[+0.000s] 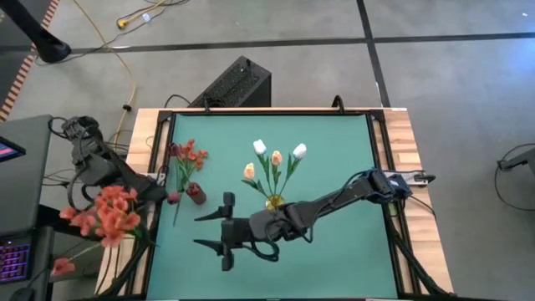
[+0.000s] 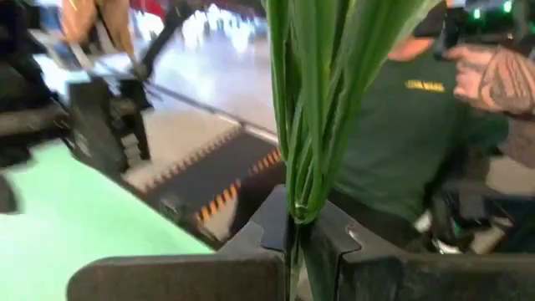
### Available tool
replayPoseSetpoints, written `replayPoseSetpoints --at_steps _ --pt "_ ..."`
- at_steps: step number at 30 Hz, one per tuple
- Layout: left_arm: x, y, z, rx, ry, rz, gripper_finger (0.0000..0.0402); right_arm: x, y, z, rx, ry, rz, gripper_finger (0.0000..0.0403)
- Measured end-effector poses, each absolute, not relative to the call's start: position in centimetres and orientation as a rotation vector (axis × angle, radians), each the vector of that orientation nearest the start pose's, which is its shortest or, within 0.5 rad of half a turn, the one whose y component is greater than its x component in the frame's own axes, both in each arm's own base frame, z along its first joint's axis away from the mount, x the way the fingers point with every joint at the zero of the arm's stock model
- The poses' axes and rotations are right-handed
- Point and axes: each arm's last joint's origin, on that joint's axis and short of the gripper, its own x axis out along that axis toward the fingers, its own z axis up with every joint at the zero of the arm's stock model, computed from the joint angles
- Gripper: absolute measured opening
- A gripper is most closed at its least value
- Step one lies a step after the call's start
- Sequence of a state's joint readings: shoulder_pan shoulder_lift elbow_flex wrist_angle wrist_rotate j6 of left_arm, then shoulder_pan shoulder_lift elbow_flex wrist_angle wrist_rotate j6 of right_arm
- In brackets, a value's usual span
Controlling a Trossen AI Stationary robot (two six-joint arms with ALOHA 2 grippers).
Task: Sort flowers into vase by color
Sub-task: Put the right orange flowers into the red vase
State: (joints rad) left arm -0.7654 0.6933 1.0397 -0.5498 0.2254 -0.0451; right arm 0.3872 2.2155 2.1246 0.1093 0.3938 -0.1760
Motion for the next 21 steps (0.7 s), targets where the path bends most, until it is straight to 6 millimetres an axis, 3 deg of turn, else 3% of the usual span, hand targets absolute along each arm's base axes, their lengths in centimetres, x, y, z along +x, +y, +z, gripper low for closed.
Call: replayPoseSetpoints --at_steps 8,16,21 --pt "7.8 -10.1 36.6 0.153 0.336 -0.941 0.0 48.7 19.0 34.5 -0.128 0.07 -0.005 0.0254" --pt "6.4 -8.0 35.5 0.212 0.384 -0.691 0.0 48.7 18.9 34.0 -0.123 0.108 -0.002 0.0254" --pt "5.1 -7.0 36.3 0.135 0.323 -0.872 0.0 48.7 18.8 34.0 -0.123 0.108 -0.002 0.0254"
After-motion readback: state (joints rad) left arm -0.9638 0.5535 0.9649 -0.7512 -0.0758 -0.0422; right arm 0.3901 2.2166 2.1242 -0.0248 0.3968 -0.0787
